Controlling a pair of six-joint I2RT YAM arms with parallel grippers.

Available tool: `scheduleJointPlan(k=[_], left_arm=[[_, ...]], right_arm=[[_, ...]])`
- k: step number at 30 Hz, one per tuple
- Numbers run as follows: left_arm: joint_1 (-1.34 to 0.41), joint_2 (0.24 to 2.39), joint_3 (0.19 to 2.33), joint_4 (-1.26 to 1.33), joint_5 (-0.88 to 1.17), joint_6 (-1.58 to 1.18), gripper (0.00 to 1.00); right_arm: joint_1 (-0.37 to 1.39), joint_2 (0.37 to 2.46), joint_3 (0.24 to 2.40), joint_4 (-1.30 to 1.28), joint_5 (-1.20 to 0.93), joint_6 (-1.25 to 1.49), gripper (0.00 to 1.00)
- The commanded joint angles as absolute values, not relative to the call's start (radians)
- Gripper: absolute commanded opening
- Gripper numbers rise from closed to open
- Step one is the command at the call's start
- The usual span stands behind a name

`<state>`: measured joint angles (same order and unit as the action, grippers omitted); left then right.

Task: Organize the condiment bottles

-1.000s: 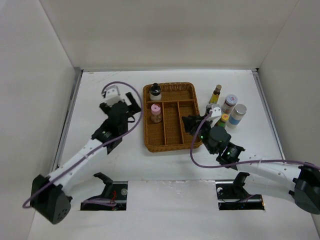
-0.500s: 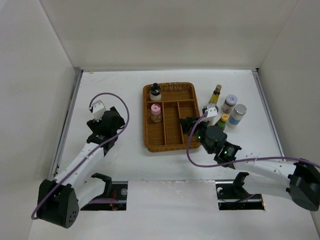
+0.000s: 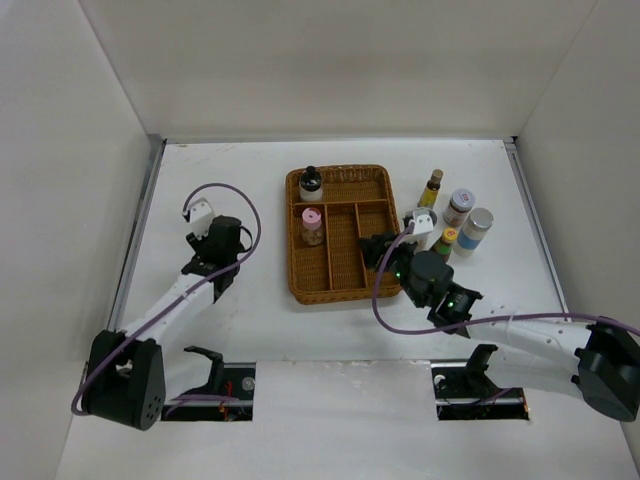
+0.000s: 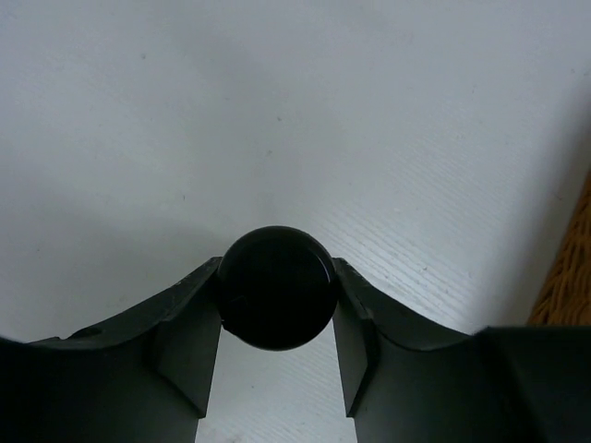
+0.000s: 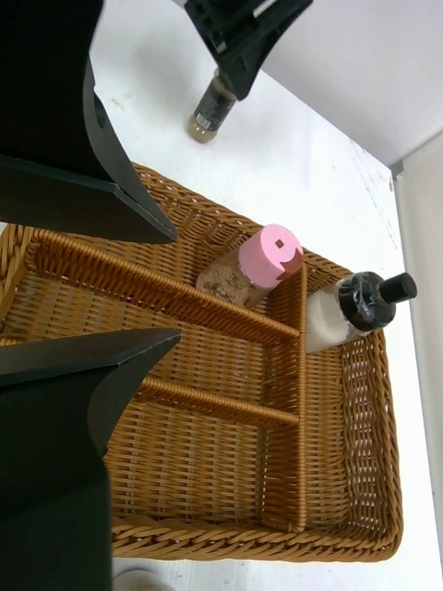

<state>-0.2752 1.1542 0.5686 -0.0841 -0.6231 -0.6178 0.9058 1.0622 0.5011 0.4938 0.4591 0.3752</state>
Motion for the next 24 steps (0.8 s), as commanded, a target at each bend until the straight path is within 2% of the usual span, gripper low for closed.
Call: scheduleJointPlan(k=[1, 6, 10, 13, 19, 22, 24], left_arm=[[-0.318, 1.013, 0.621, -0.112, -0.638, -0.618, 0.29], [-0.502, 0.890, 0.773, -0.242, -0.641, -0.611, 0.28], [-0.738, 0.980, 0.848, -0.223, -0.644, -0.620, 0.28], [-0.847, 1.098, 0.883, -0.184, -0.644, -0.618, 0.28], [-0.897, 1.275, 0.876, -0.092, -0.644, -0.611, 0.28], [-0.891, 1.319, 0.839, -0.035, -0.638, -0.606, 0.29], [-0.884, 1.342, 0.816, -0.011, -0.632, -0.606, 0.29]], right_arm=[[0.900, 1.055, 0.522, 0.541, 0.448, 0.388, 0.48], [0.900, 1.048, 0.519, 0.545, 0.465, 0.388, 0.48], [0.889, 1.003, 0.506, 0.537, 0.503, 0.385, 0.48], [0.872, 0.974, 0.502, 0.529, 0.517, 0.379, 0.46], [0.867, 0.881, 0.532, 0.407, 0.567, 0.382, 0.30], [0.863, 0.847, 0.538, 0.358, 0.610, 0.379, 0.28], [0.860, 0.830, 0.548, 0.318, 0.633, 0.383, 0.31]])
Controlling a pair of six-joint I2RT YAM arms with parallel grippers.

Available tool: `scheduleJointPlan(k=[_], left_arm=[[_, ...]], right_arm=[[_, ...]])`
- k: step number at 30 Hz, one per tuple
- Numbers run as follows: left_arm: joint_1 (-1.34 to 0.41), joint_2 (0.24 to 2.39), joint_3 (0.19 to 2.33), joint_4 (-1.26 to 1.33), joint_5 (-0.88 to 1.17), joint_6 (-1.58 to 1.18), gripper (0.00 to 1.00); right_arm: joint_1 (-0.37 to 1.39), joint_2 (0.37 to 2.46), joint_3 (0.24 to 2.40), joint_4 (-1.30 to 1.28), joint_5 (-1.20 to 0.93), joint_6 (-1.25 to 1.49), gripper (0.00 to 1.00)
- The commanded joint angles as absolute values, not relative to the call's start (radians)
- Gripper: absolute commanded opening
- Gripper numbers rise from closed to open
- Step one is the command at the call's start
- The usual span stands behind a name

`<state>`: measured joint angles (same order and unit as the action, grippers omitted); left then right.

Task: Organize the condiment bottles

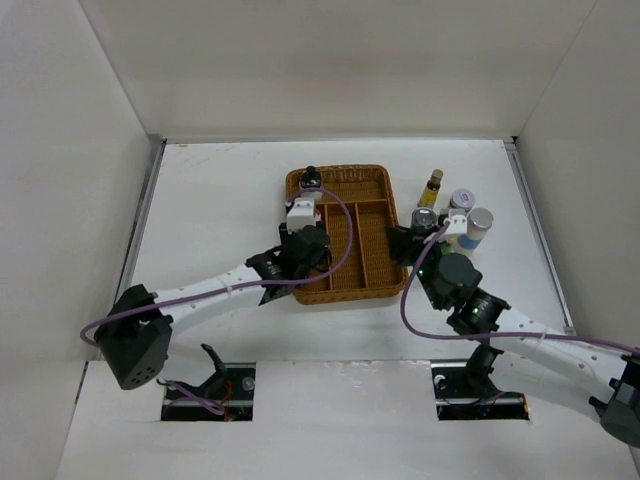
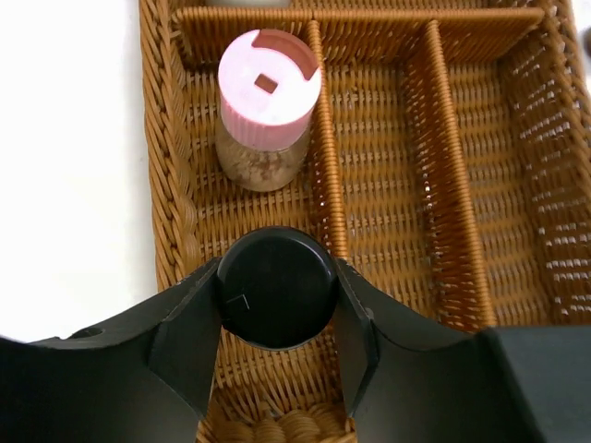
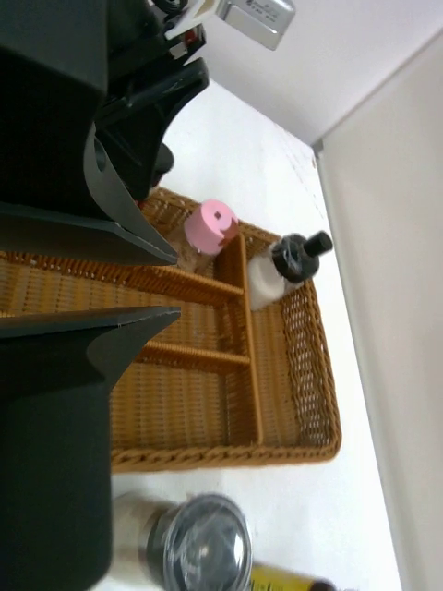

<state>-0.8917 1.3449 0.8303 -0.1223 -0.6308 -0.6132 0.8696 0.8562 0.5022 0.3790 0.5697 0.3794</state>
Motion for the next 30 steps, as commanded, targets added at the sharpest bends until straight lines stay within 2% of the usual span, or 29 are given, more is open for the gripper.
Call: scheduleJointPlan(k=[1, 4, 7, 11, 16, 18, 23, 30], left_arm=[[-0.883, 1.354, 0.802, 0.004, -0.629, -0.606, 0.30], [-0.884, 1.391, 0.767, 0.047, -0.608, -0.606, 0.34], [-0.884, 1.413, 0.735, 0.074, -0.611, -0.606, 0.44], [-0.887, 1.387, 0.692, 0.120, -0.618, -0.598, 0.65], [-0.881, 1.295, 0.661, 0.156, -0.611, -0.562, 0.92], [-0.886, 1.244, 0.673, 0.163, -0.585, -0.529, 0.97], [-0.874, 1.085, 0.667, 0.247, -0.581, -0.479, 0.99], [-0.762, 0.945, 0.571, 0.385, -0.554, -0.472, 0.99]], right_arm=[[0.857, 0.824, 0.552, 0.301, 0.644, 0.377, 0.35], [0.831, 0.793, 0.563, 0.243, 0.693, 0.377, 0.49], [0.805, 0.762, 0.575, 0.184, 0.725, 0.374, 0.69], [0.786, 0.697, 0.581, 0.094, 0.796, 0.374, 0.78], [0.745, 0.677, 0.624, -0.044, 0.906, 0.367, 0.81], [0.710, 0.690, 0.626, -0.060, 0.934, 0.359, 0.81], [0.625, 0.750, 0.640, -0.084, 0.934, 0.351, 0.82], [0.526, 0.890, 0.666, -0.086, 0.813, 0.388, 0.77]])
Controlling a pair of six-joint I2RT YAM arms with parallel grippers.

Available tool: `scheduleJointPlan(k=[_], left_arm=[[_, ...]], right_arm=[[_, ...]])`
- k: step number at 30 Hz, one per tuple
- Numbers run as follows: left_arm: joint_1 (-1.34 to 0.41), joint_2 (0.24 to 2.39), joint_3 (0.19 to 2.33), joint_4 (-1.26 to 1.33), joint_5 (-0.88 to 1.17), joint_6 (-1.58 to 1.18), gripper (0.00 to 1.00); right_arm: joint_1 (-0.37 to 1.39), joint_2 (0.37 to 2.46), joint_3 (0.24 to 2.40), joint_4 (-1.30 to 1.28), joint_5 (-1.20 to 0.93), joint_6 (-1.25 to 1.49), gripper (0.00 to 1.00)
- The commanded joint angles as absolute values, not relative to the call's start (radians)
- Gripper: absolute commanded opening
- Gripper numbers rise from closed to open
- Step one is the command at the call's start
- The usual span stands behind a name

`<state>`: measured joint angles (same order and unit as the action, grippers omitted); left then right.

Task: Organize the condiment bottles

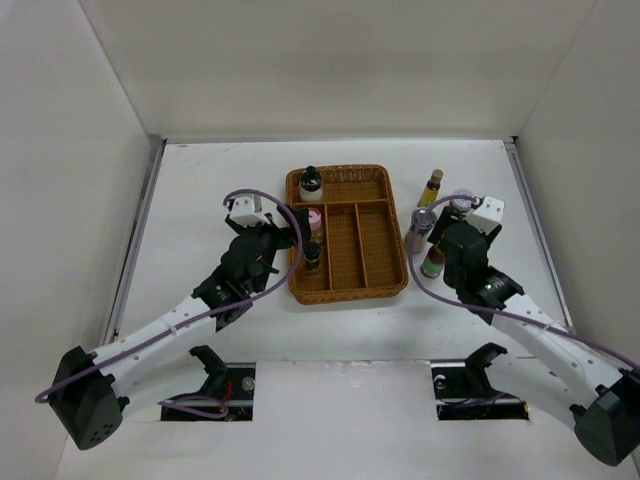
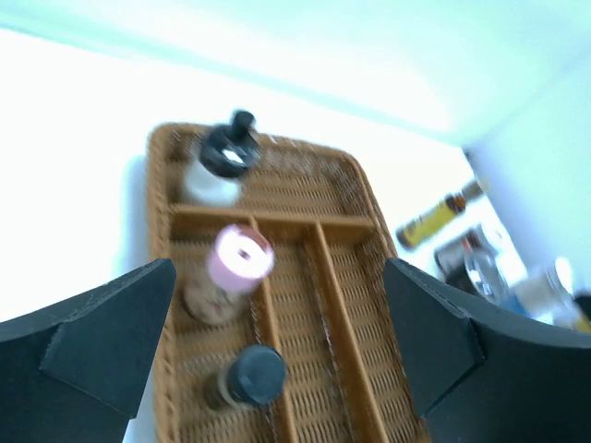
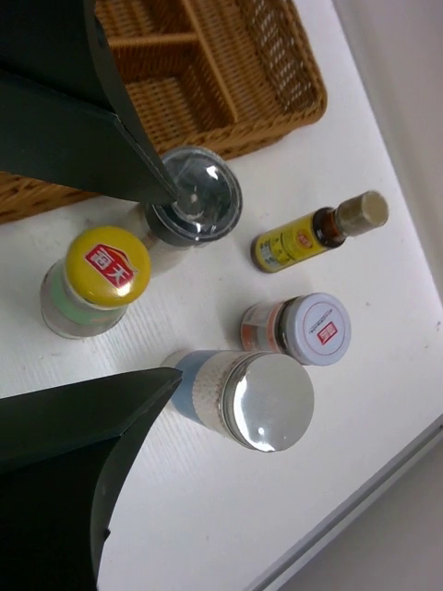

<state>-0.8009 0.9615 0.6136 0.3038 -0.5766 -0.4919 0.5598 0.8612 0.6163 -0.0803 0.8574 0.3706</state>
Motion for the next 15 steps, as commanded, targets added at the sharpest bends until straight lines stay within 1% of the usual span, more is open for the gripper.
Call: scheduleJointPlan(k=[1, 3, 6, 9, 10, 12, 14, 15], left_arm=[[-0.748, 0.934, 0.557, 0.387, -0.548, -0.476, 0.99], [-0.731, 0.922, 0.532, 0.396, -0.542, -0.485, 0.99], [-0.713, 0.931, 0.519, 0.417, -0.529, -0.488, 0.99], [-0.711, 0.954, 0.509, 0.436, -0.512, -0.492, 0.99], [-0.709, 0.960, 0.509, 0.437, -0.509, -0.492, 0.99], [-0.705, 0.963, 0.509, 0.437, -0.506, -0.495, 0.99], [-0.705, 0.956, 0.502, 0.437, -0.502, -0.497, 0.99], [-0.703, 0.953, 0.499, 0.437, -0.502, -0.499, 0.99]], right_arm=[[0.515, 0.899, 0.663, -0.080, 0.813, 0.393, 0.76], [0.502, 0.903, 0.650, -0.063, 0.802, 0.405, 0.76], [0.492, 0.929, 0.649, -0.057, 0.788, 0.406, 0.72], [0.492, 0.936, 0.637, -0.045, 0.784, 0.413, 0.61], [0.492, 0.936, 0.635, -0.044, 0.781, 0.417, 0.60], [0.495, 0.939, 0.637, -0.054, 0.775, 0.420, 0.62], [0.495, 0.942, 0.627, -0.054, 0.782, 0.420, 0.68], [0.493, 0.942, 0.618, -0.048, 0.779, 0.420, 0.69]])
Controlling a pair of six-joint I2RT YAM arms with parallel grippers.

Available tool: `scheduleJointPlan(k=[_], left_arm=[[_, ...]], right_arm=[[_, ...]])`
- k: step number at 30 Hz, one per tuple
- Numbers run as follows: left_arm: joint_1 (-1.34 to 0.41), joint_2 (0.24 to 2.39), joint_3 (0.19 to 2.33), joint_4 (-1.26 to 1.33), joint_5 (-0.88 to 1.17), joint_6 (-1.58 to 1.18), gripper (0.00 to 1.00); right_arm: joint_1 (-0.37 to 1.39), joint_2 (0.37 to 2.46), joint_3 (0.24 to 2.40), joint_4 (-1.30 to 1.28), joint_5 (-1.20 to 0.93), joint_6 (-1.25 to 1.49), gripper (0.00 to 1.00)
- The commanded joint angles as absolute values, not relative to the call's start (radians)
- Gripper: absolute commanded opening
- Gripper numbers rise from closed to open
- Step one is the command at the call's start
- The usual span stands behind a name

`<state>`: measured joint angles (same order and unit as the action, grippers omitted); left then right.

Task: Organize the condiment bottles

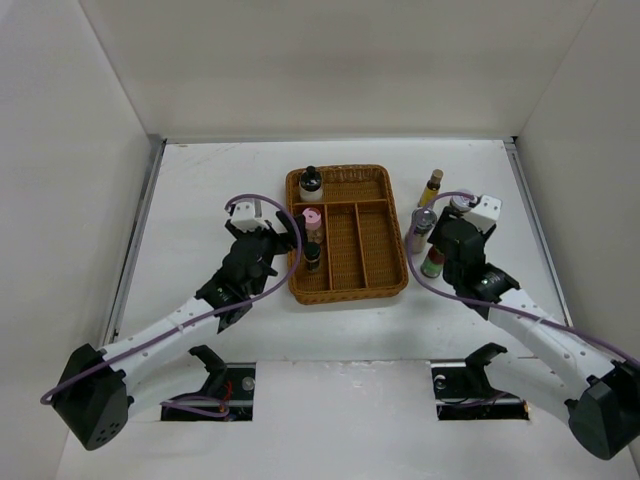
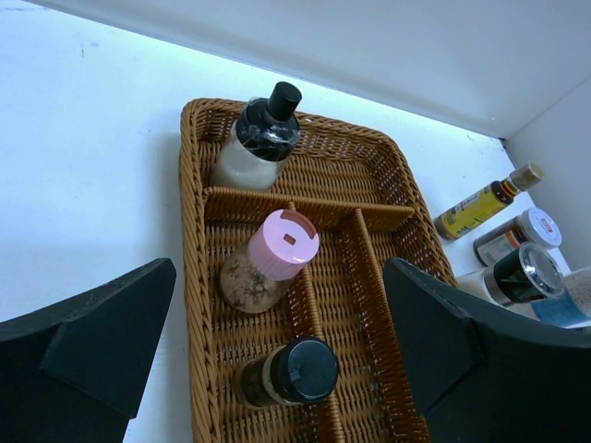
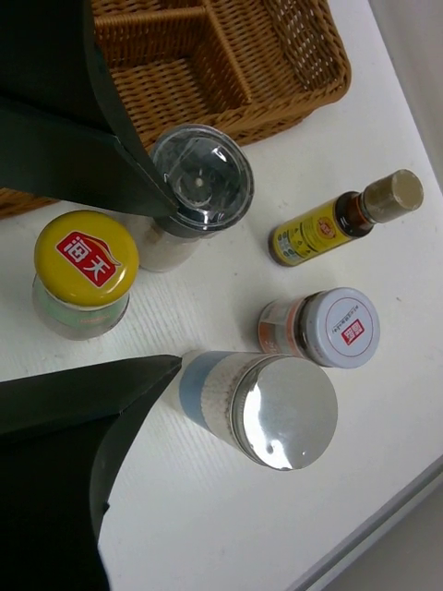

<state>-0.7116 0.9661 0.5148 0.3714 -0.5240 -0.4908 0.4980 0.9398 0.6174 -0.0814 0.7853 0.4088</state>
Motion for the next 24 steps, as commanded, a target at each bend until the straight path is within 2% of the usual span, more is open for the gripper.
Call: scheduleJointPlan(k=[1, 4, 5, 9, 11, 18, 21, 24], left_arm=[[-0.700, 0.953, 0.499, 0.437, -0.502, -0.500, 0.99], [-0.691, 0.953, 0.496, 0.437, -0.497, -0.508, 0.98], [-0.691, 0.951, 0.494, 0.437, -0.497, -0.511, 0.98], [-0.680, 0.948, 0.492, 0.434, -0.494, -0.512, 0.98], [-0.679, 0.942, 0.485, 0.436, -0.494, -0.514, 0.98], [-0.660, 0.924, 0.471, 0.437, -0.494, -0.523, 0.97], [-0.647, 0.922, 0.472, 0.437, -0.494, -0.526, 0.97], [-0.640, 0.911, 0.460, 0.437, -0.492, -0.532, 0.97]], right_arm=[[0.489, 0.942, 0.611, -0.045, 0.773, 0.425, 0.69], [0.493, 0.959, 0.612, -0.044, 0.756, 0.430, 0.65], [0.493, 0.965, 0.614, -0.044, 0.758, 0.430, 0.61], [0.495, 0.954, 0.614, -0.041, 0.782, 0.431, 0.29], [0.519, 0.916, 0.624, -0.044, 0.830, 0.423, 0.24], [0.766, 0.752, 0.794, -0.175, 1.057, 0.325, 0.19], [0.881, 0.762, 0.902, -0.187, 1.071, 0.301, 0.18], [0.920, 0.848, 1.008, -0.134, 1.001, 0.258, 0.18]])
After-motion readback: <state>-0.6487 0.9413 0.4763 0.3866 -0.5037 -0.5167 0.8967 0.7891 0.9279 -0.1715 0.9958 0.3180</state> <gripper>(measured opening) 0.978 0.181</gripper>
